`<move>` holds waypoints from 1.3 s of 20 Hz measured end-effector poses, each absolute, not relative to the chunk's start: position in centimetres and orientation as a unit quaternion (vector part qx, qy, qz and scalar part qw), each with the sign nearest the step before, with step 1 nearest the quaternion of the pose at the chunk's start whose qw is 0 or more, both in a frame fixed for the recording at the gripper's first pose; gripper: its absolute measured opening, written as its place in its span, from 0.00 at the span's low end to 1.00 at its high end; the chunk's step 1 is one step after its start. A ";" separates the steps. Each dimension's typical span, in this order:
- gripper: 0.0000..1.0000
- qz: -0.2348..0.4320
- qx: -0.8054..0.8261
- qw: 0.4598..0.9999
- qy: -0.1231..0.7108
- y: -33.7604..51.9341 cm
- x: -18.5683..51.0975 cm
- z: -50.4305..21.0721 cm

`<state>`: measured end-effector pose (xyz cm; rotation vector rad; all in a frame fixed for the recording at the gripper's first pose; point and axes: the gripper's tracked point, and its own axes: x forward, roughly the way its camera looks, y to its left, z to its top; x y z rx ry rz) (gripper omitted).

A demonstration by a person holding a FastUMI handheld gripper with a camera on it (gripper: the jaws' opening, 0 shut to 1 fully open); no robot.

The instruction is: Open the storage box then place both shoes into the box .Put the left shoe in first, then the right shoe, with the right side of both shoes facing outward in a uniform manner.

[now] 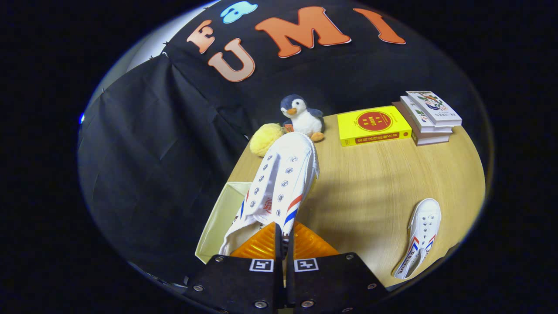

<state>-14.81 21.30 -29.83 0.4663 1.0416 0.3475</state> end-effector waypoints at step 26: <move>0.03 0.183 0.173 0.769 0.588 37.1 -18.7 -33.9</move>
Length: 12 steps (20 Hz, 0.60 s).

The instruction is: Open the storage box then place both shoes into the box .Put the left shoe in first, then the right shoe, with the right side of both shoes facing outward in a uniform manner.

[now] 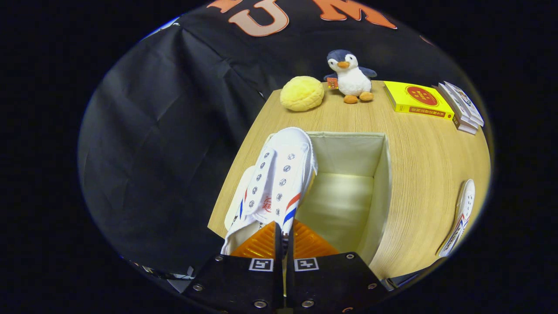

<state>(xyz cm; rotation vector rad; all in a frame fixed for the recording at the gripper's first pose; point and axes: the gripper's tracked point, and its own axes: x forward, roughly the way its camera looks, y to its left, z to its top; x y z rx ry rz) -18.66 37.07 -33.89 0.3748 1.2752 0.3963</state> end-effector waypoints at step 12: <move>0.04 0.166 0.182 0.752 0.612 38.3 -20.5 -35.0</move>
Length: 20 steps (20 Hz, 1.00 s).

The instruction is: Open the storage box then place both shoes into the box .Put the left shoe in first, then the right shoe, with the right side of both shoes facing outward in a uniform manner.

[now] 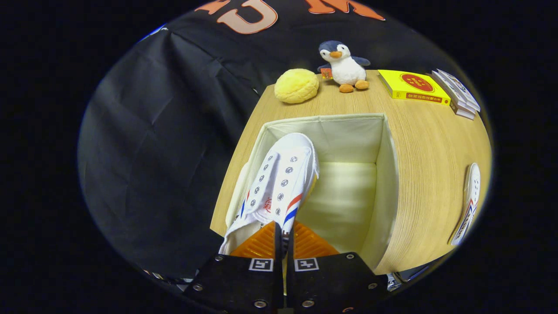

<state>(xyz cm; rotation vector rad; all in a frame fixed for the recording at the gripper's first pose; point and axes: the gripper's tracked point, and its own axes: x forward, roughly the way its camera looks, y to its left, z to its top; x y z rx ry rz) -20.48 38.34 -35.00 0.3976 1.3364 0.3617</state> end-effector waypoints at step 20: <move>0.94 0.184 0.232 0.808 0.509 25.1 -16.5 -30.4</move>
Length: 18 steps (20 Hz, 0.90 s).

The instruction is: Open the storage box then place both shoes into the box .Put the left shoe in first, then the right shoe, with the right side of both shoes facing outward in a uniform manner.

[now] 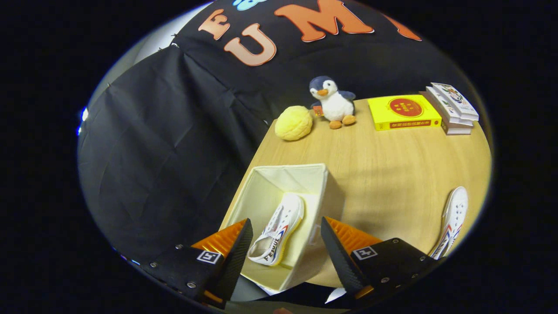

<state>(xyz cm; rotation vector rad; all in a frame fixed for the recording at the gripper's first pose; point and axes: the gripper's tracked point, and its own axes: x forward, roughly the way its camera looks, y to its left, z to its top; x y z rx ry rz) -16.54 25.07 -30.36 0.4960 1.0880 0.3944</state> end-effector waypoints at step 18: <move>0.97 -0.103 0.113 0.816 0.557 -5.8 -27.8 -43.7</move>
